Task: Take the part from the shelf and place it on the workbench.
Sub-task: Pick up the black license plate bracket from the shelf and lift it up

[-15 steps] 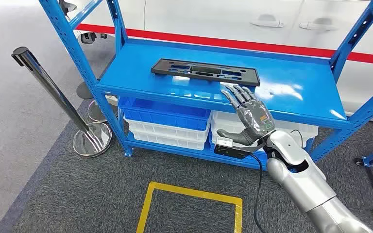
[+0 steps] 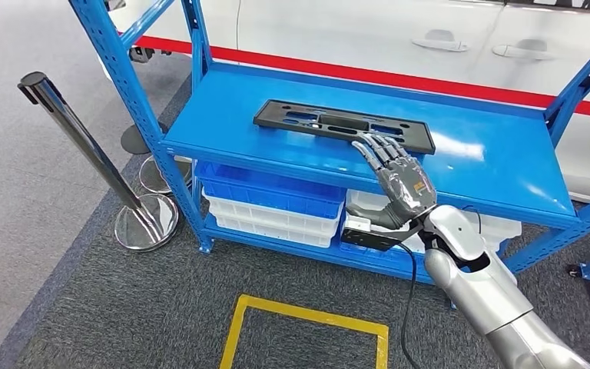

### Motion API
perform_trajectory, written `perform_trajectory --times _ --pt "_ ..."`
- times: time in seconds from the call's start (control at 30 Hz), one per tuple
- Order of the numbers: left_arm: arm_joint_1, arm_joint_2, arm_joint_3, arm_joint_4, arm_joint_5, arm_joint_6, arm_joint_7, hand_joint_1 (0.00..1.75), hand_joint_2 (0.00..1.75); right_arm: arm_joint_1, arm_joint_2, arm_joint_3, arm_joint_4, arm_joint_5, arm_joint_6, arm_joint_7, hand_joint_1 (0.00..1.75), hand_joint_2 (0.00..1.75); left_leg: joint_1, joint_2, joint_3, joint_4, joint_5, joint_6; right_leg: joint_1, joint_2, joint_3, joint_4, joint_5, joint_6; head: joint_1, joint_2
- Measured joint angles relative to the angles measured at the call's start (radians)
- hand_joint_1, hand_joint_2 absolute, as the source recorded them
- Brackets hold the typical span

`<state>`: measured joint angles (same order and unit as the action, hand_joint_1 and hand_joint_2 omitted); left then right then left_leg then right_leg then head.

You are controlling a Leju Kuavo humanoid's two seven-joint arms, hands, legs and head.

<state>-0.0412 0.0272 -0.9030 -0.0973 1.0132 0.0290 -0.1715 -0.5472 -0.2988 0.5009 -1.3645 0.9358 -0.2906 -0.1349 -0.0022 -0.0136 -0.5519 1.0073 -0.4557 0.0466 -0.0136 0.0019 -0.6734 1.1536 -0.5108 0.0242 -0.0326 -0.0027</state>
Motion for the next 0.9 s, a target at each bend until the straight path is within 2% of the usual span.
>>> perform_trajectory --times 0.03,0.07,0.1,0.13,0.23,0.27,0.3,0.37,0.4,0.43,0.47,0.53,0.6,0.7,0.77,0.8,0.87,0.9 --pt "0.000 -0.001 0.000 0.000 0.000 0.000 0.000 0.00 0.00 0.000 -0.002 -0.003 0.000 -0.002 0.000 0.000 0.00 0.00 -0.002 -0.001 0.011 0.003 -0.010 -0.003 0.003 0.000 0.014 -0.060 0.046 -0.005 0.000 0.000" --pt "-0.002 -0.002 0.000 0.000 0.000 0.000 0.000 0.00 0.00 0.001 -0.003 -0.005 0.001 -0.004 0.001 0.000 0.00 0.00 -0.003 -0.002 0.017 0.004 -0.019 -0.008 0.006 0.000 0.024 -0.103 0.076 -0.011 0.000 0.000" --pt "-0.003 -0.003 -0.001 0.000 0.000 0.001 0.001 0.00 0.00 0.002 -0.005 -0.008 0.001 -0.006 0.002 0.000 0.00 0.00 -0.004 -0.004 0.022 0.007 -0.026 -0.013 0.009 0.000 0.028 -0.125 0.092 -0.018 0.000 0.000" --pt "-0.003 -0.004 -0.001 -0.001 0.000 0.002 0.001 0.00 0.00 0.003 -0.006 -0.010 0.001 -0.007 0.002 0.000 0.00 0.00 -0.005 -0.005 0.026 0.011 -0.029 -0.020 0.010 0.001 0.030 -0.130 0.088 -0.024 0.000 0.000" --pt "-0.004 -0.004 -0.003 -0.001 0.000 0.006 0.002 0.00 0.00 0.005 -0.007 -0.014 -0.002 -0.008 0.003 0.000 0.00 0.00 -0.005 -0.003 0.029 0.037 -0.048 -0.037 0.002 0.001 0.058 -0.140 0.087 -0.041 0.000 0.000" --pt "-0.006 -0.004 -0.004 -0.001 0.000 0.007 0.002 0.00 0.00 0.004 -0.007 -0.015 -0.004 -0.008 0.003 0.000 0.00 0.00 -0.003 -0.001 0.013 0.073 -0.064 -0.042 0.000 0.000 0.067 -0.142 0.083 -0.045 0.000 0.000" --pt "-0.007 -0.004 -0.005 -0.001 0.000 0.007 0.002 0.00 0.00 0.005 -0.007 -0.015 -0.005 -0.007 0.003 0.000 0.00 0.00 0.000 0.002 -0.017 0.127 -0.084 -0.048 0.000 -0.001 0.075 -0.143 0.077 -0.049 0.000 0.000" --pt "-0.008 -0.004 -0.007 -0.001 0.000 0.008 0.002 0.00 0.00 0.009 -0.007 -0.016 -0.005 -0.007 0.003 0.000 0.00 0.00 0.007 0.005 -0.096 0.246 -0.132 -0.059 0.000 -0.001 0.086 -0.142 0.065 -0.051 0.000 0.000" --pt "-0.007 -0.004 -0.007 -0.001 0.000 0.008 0.002 0.00 0.00 0.013 -0.007 -0.016 -0.005 -0.007 0.003 0.000 0.00 0.00 0.009 0.006 -0.125 0.276 -0.141 -0.063 0.000 -0.001 0.094 -0.142 0.057 -0.050 0.000 0.000" --pt "-0.007 -0.004 -0.007 -0.001 0.000 0.008 0.002 0.00 0.00 0.016 -0.007 -0.016 -0.005 -0.007 0.003 0.000 0.00 0.00 0.011 0.007 -0.138 0.270 -0.130 -0.064 0.000 0.000 0.103 -0.142 0.049 -0.049 0.000 0.000" --pt "-0.006 -0.004 -0.008 -0.001 0.000 0.008 0.002 0.00 0.00 0.019 -0.007 -0.016 -0.005 -0.007 0.003 0.000 0.00 0.00 0.013 0.007 -0.134 0.229 -0.095 -0.064 -0.001 0.000 0.115 -0.141 0.041 -0.047 0.000 0.000" --pt "-0.004 -0.003 -0.009 -0.001 0.000 0.009 0.002 0.00 0.00 0.020 -0.007 -0.016 -0.005 -0.007 0.003 0.000 0.00 0.00 0.012 0.009 -0.105 0.102 0.003 -0.058 0.000 0.000 0.137 -0.141 0.023 -0.040 0.000 0.000" --pt "-0.003 -0.003 -0.010 -0.001 0.000 0.009 0.003 0.00 0.00 0.020 -0.007 -0.016 -0.004 -0.007 0.007 0.000 0.00 0.00 0.007 0.010 -0.088 0.029 0.048 -0.046 0.001 0.001 0.144 -0.140 0.011 -0.030 0.000 0.000" --pt "-0.004 -0.004 -0.015 -0.001 0.001 0.009 0.004 0.00 0.00 0.022 -0.007 -0.017 -0.006 -0.007 0.014 0.002 0.00 0.00 0.004 0.008 -0.080 0.018 0.051 -0.025 0.001 0.000 0.148 -0.144 -0.002 -0.011 0.000 0.000" --pt "-0.004 -0.004 -0.020 -0.002 0.001 0.009 0.004 0.00 0.00 0.020 -0.008 -0.021 -0.009 -0.006 0.018 0.004 0.00 0.00 0.008 0.008 -0.063 0.004 0.049 -0.013 0.001 0.000 0.135 -0.104 -0.027 -0.003 0.000 0.000" --pt "-0.005 -0.004 -0.021 -0.002 0.001 0.009 0.004 0.00 0.00 0.020 -0.009 -0.022 -0.010 -0.006 0.019 0.005 0.00 0.00 0.009 0.009 -0.055 -0.001 0.047 -0.008 0.000 -0.001 0.109 -0.052 -0.050 -0.001 0.001 0.000" --pt "-0.007 -0.004 -0.023 -0.002 0.001 0.009 0.004 0.00 0.00 0.023 -0.011 -0.024 -0.009 -0.006 0.021 0.006 0.00 0.00 0.007 0.008 -0.047 -0.002 0.038 0.001 0.000 0.000 0.024 0.081 -0.094 0.003 0.001 0.000" --pt "-0.008 -0.004 -0.023 -0.002 0.001 0.009 0.004 0.00 0.00 0.026 -0.012 -0.024 -0.008 -0.006 0.021 0.006 0.00 0.00 0.005 0.007 -0.043 -0.002 0.033 0.003 0.000 -0.001 -0.012 0.125 -0.095 0.004 0.001 0.000"
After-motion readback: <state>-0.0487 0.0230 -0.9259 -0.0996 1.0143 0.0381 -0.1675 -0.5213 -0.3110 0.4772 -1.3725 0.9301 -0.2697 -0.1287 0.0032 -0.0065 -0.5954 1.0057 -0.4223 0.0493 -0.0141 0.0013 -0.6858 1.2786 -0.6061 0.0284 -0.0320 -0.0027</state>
